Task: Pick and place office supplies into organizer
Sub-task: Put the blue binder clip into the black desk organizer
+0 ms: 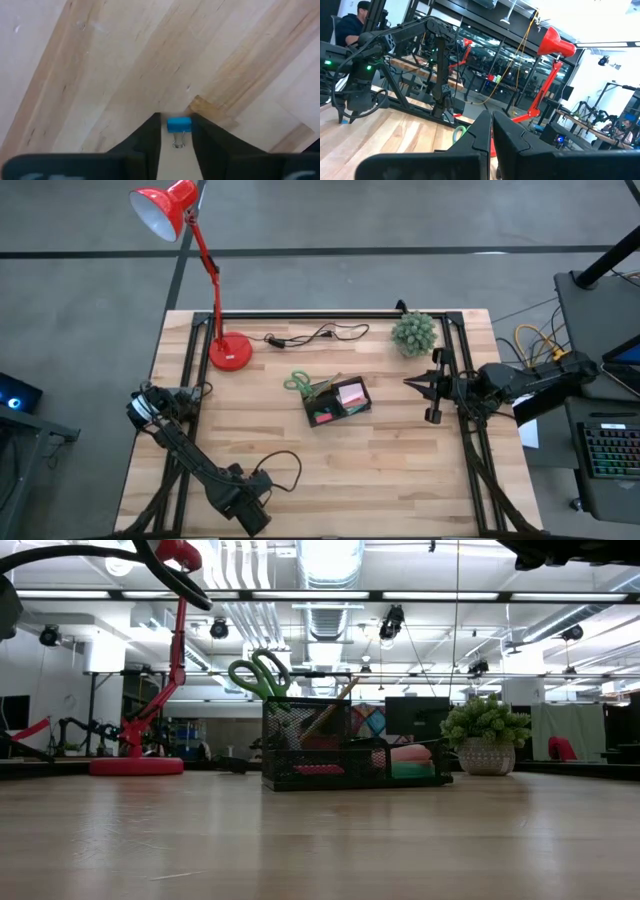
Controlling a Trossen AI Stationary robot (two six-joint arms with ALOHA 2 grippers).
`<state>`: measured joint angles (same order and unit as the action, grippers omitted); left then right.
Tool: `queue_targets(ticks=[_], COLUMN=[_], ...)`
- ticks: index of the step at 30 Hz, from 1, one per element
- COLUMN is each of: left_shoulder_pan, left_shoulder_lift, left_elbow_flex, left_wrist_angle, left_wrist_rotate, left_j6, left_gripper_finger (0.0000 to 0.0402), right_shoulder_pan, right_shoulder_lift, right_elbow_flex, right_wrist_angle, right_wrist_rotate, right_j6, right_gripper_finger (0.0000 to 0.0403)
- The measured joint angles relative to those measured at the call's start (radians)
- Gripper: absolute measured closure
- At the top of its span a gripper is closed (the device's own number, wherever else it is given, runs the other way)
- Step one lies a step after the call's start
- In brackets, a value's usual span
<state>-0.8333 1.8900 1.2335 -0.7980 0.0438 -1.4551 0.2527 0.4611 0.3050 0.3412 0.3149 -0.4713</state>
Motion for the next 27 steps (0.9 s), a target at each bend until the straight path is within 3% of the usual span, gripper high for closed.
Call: queue_targets(ticks=[9,27], left_shoulder_pan=[0.002,0.007], left_shoulder_lift=[-0.003,-0.014], left_elbow_flex=[0.0,0.02], left_wrist_angle=[0.004,0.005], left_wrist_rotate=[0.021,0.045], left_j6=[0.022,0.058], left_gripper_finger=[0.0365,0.0362], right_shoulder_pan=[0.0,0.0], right_shoulder_lift=[0.0,0.0], right_elbow_flex=[0.0,0.0], right_wrist_angle=[0.0,0.0], right_wrist_rotate=[0.0,0.0], right_j6=[0.0,0.0], right_gripper_finger=[0.0394,0.0394])
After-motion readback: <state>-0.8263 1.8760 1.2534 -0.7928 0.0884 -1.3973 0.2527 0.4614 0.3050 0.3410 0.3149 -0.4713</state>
